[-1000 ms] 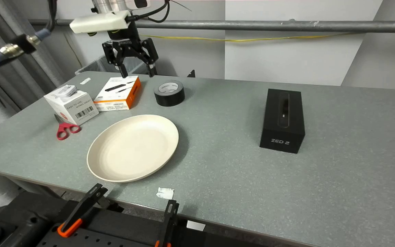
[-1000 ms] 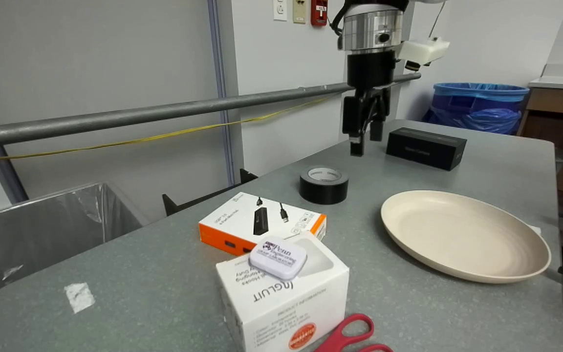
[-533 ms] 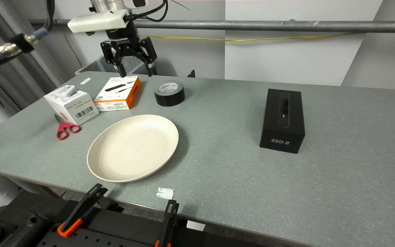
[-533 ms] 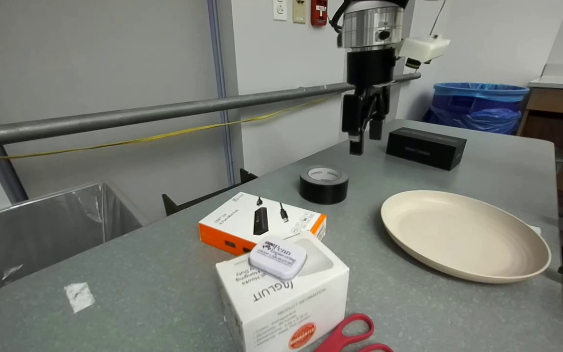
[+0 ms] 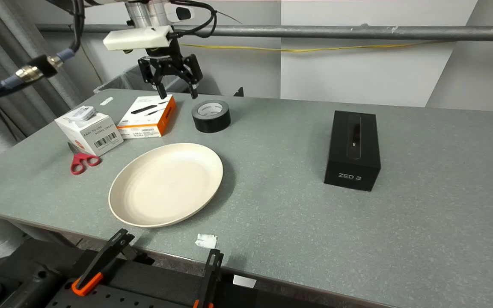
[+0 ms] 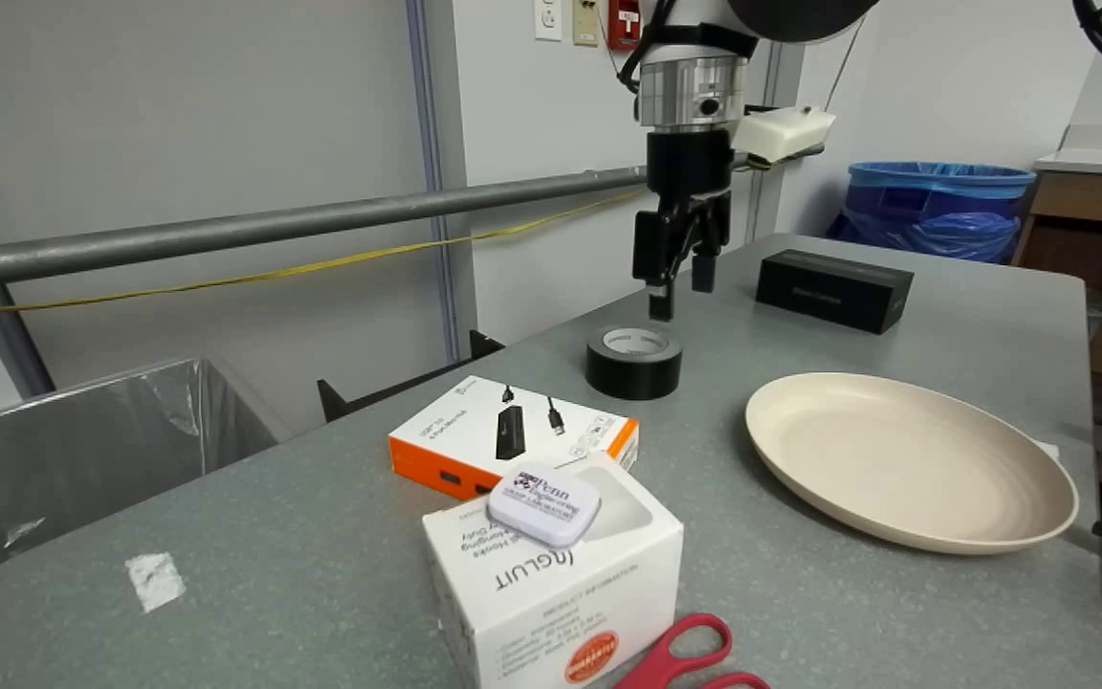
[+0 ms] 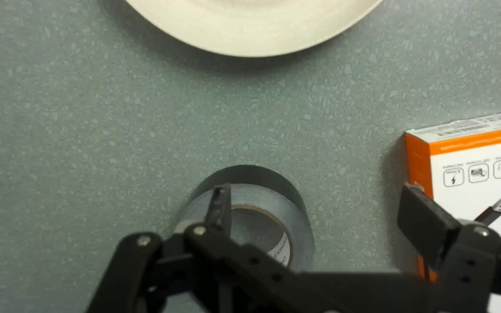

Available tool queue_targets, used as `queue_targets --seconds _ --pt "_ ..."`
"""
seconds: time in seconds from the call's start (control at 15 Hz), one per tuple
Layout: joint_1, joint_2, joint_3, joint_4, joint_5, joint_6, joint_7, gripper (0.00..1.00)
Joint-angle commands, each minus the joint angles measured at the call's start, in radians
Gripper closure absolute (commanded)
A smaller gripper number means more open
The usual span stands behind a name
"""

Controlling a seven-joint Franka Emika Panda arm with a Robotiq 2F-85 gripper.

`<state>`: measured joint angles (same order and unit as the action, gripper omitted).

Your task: Put the tape on the plate

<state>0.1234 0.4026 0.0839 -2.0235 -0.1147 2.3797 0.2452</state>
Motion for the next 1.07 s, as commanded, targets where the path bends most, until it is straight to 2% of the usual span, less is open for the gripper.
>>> queue_targets --seconds 0.0,0.73,0.8,0.87,1.0 --pt "0.042 0.115 -0.036 0.111 -0.007 0.034 0.053 0.00" --pt "0.111 0.356 -0.115 0.343 0.003 0.026 0.159 0.00" --pt "0.111 0.372 -0.114 0.363 0.008 0.018 0.158 0.25" --pt "0.114 0.388 -0.117 0.383 0.010 0.015 0.160 0.26" --pt "0.114 0.413 -0.120 0.417 0.019 0.002 0.168 0.42"
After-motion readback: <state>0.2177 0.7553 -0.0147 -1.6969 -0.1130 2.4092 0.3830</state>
